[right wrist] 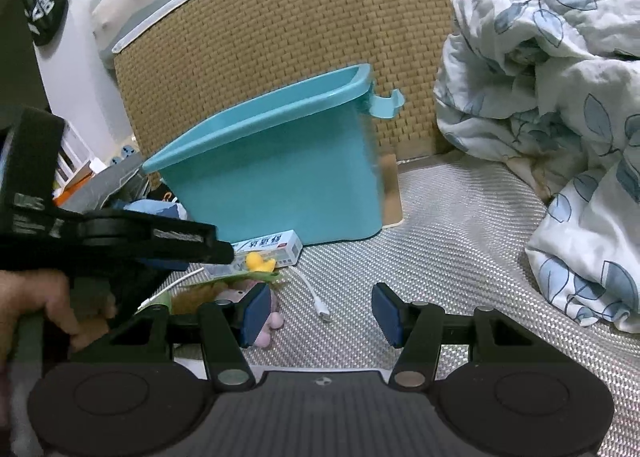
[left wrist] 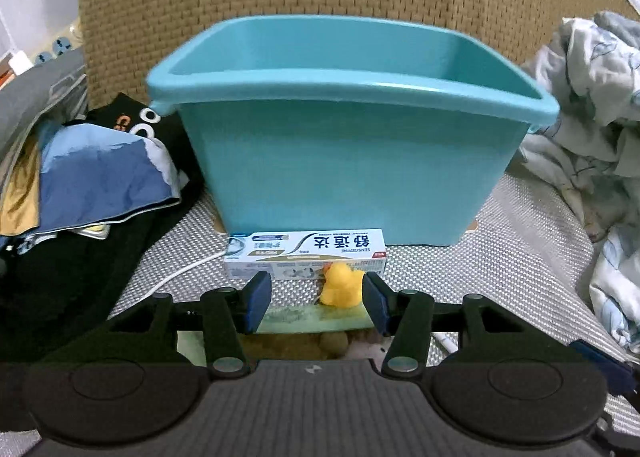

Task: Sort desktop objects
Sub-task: 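Close the left gripper on the yellow rubber duck and lift it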

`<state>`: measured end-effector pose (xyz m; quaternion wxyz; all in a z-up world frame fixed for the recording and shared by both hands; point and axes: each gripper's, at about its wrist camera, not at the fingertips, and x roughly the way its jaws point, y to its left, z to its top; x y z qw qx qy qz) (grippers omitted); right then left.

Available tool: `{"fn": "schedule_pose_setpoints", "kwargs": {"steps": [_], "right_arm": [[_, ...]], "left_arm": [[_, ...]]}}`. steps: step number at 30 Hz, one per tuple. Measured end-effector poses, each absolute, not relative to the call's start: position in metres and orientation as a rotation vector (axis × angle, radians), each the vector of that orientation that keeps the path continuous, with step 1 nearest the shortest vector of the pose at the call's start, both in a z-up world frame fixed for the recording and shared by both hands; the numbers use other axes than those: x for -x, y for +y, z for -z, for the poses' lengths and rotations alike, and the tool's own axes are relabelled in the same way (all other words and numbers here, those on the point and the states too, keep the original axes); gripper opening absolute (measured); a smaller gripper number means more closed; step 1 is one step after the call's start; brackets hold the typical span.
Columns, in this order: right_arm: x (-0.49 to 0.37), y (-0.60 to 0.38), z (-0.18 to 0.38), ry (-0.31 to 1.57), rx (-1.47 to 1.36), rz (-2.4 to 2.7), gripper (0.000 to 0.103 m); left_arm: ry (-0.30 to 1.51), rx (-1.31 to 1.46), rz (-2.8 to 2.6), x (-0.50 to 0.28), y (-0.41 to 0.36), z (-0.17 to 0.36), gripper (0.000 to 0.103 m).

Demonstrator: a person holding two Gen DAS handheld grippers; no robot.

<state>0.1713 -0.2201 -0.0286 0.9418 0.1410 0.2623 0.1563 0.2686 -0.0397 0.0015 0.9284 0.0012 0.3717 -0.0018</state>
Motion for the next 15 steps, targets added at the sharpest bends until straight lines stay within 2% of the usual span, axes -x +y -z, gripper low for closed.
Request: {"fn": "schedule_pose_setpoints", "kwargs": {"steps": [13,15], "right_arm": [[-0.174,-0.225,0.027,0.535,-0.322,-0.333,0.060],[-0.174,-0.226,0.027,0.536,-0.330,-0.332,0.060]], "left_arm": [[0.850,0.022,0.006,-0.302,-0.050,0.027,0.054],[0.858,0.025,0.010,-0.305,-0.051,0.030,0.051]]}}
